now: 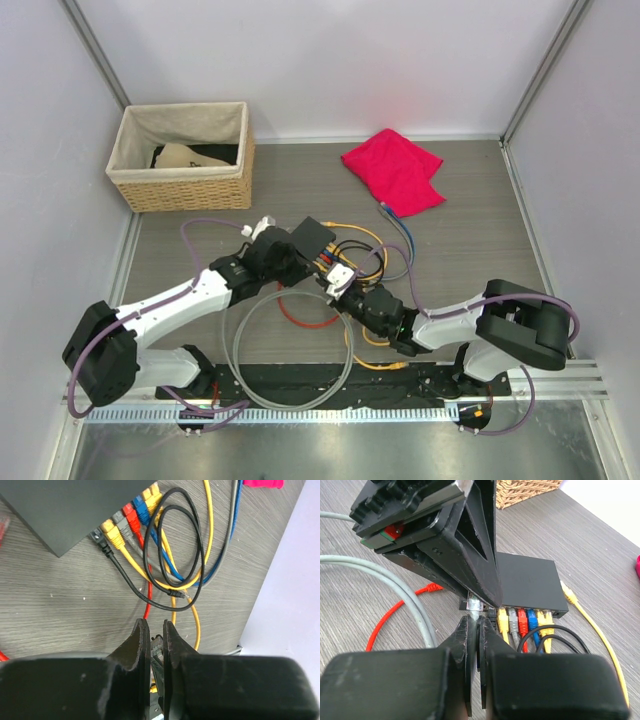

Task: Insert the plug into the switch port
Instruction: Insert the connector into the switch port.

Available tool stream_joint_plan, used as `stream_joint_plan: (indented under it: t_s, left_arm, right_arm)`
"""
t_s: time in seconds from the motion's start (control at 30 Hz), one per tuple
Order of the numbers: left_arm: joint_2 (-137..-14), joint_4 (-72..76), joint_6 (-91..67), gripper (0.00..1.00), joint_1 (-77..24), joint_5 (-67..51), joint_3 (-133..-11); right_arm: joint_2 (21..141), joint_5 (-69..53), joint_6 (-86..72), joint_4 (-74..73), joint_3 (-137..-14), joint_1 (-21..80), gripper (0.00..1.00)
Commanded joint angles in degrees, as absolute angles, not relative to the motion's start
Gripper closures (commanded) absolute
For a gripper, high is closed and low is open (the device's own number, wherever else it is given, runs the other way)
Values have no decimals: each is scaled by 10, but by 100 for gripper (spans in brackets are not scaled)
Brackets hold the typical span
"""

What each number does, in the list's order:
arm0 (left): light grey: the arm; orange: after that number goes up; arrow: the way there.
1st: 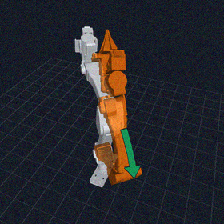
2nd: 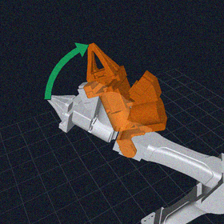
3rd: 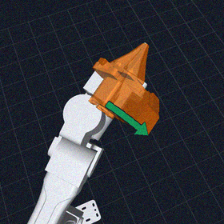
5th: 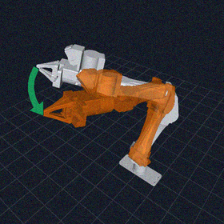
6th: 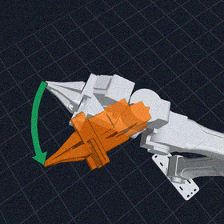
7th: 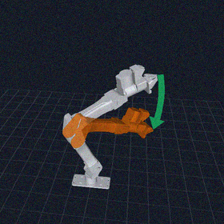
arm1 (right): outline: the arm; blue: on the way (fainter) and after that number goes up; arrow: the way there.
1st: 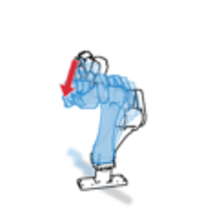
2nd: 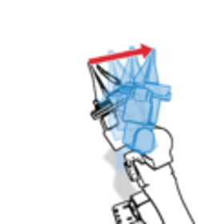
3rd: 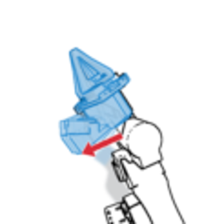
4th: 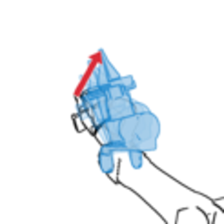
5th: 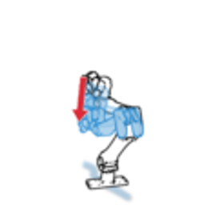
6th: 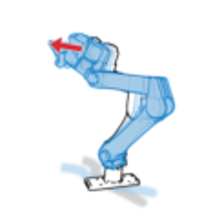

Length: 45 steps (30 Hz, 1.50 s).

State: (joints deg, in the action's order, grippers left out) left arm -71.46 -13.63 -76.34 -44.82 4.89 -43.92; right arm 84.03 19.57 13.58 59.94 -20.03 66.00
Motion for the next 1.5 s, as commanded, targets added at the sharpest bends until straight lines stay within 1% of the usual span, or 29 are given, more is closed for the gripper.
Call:
stream_joint_plan:
  t_s: [0.0, 0.07, 0.1, 0.17, 0.3, 0.33, 0.37, 0.5, 0.7, 0.8, 1.03, 1.2, 1.47]
  left_arm:
    - [-709, -140, -732, 79, -434, 31, -466]
    - [-708, -156, -702, 66, -424, 38, -473]
    - [-707, -162, -667, 58, -411, 48, -480]
    - [-706, -171, -634, 51, -398, 59, -484]
    - [-700, -147, -546, 29, -369, 91, -471]
    - [-702, -138, -526, 27, -367, 103, -470]
    - [-705, -131, -494, 22, -361, 114, -469]
    - [-737, -91, -425, 20, -342, 107, -460]
    - [-800, -48, -377, 18, -328, 108, -461]
    - [-826, -16, -353, 17, -322, 115, -455]
    - [-885, 43, -313, 14, -300, 104, -454]
    - [-914, 53, -288, 14, -289, 97, -456]
    - [-933, 44, -276, 21, -286, 53, -456]
  right_arm:
    - [830, 171, 121, 576, -237, 661, 99]
    - [824, 153, 99, 520, -248, 660, 99]
    - [823, 147, 77, 509, -254, 661, 99]
    - [821, 135, 56, 473, -259, 658, 99]
    - [821, 113, 5, 416, -275, 643, 99]
    - [824, 106, 1, 388, -279, 637, 99]
    - [825, 96, -23, 374, -284, 631, 99]
    - [851, 68, -48, 332, -308, 602, 99]
    - [914, 32, -63, 272, -376, 585, 99]
    - [942, 33, -75, 246, -400, 570, 99]
    - [962, 54, -96, 195, -434, 546, 99]
    - [976, 54, -109, 177, -450, 535, 99]
    - [994, 47, -122, 154, -485, 523, 99]
